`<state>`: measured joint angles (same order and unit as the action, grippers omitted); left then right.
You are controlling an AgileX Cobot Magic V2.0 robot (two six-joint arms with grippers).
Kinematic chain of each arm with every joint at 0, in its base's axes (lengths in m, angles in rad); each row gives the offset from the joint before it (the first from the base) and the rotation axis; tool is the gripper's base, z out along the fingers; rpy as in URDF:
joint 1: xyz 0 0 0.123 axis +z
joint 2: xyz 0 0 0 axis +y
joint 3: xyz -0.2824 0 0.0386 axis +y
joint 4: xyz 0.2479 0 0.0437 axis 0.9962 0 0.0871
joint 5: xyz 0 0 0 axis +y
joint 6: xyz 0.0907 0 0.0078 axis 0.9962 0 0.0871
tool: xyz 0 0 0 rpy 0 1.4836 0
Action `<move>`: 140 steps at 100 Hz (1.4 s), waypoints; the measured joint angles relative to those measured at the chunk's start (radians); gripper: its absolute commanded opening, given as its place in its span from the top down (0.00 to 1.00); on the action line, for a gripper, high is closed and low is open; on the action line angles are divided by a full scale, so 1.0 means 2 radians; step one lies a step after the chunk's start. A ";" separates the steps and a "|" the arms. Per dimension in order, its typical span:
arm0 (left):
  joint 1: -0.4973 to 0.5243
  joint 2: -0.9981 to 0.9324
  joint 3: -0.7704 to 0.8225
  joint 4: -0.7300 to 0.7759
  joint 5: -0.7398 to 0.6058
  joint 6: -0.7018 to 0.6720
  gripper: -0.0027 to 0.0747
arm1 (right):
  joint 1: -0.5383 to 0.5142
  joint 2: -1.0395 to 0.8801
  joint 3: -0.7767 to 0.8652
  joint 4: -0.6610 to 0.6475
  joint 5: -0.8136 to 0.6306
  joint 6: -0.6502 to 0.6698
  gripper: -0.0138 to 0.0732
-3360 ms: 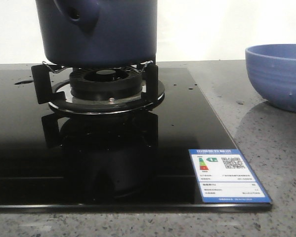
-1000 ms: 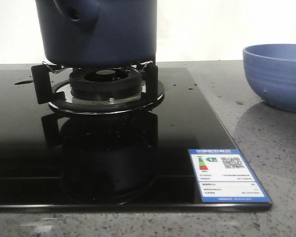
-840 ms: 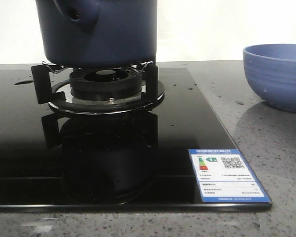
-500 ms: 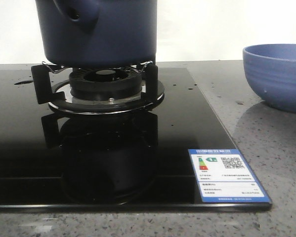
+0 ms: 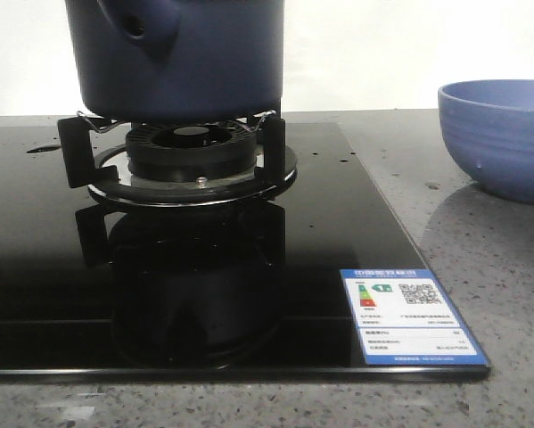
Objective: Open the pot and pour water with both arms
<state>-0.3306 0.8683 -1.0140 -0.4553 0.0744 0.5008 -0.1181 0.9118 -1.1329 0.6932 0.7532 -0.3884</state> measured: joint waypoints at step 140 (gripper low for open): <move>0.141 -0.427 0.377 -0.084 0.051 0.001 0.99 | 0.000 -0.383 0.427 0.080 -0.201 -0.191 0.91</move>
<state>-0.0494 0.0150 -0.2605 -0.6228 0.1765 0.5027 -0.1181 0.1466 -0.2796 0.8537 0.3517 -0.7710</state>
